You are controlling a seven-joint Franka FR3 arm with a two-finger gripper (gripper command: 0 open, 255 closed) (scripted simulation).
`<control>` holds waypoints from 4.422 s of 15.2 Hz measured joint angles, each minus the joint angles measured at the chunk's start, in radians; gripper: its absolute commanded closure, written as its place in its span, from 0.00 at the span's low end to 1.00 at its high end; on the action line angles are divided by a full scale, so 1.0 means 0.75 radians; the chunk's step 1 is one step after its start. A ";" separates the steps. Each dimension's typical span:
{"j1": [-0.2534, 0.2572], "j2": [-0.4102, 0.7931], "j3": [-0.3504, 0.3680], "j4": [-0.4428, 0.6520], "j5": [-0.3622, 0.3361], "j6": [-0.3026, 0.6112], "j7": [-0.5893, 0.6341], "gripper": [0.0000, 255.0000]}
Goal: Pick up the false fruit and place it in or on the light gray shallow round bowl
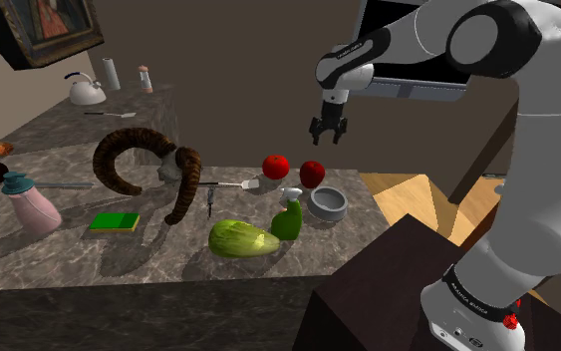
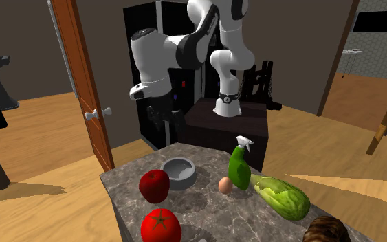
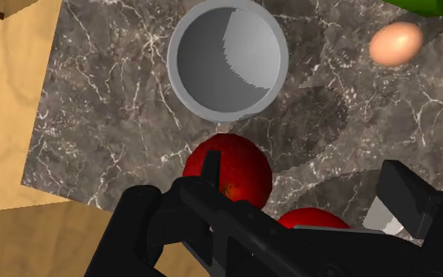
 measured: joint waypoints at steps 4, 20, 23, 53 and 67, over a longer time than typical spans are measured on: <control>-0.042 0.224 -0.003 0.232 0.029 -0.042 0.010 0.00; -0.104 0.650 0.011 0.621 0.072 -0.054 0.049 0.00; -0.104 0.650 0.011 0.620 0.072 -0.053 0.049 0.00; -0.095 0.464 -0.008 0.615 0.050 -0.232 0.069 1.00; -0.040 -0.010 -0.043 0.087 0.003 -0.176 0.066 1.00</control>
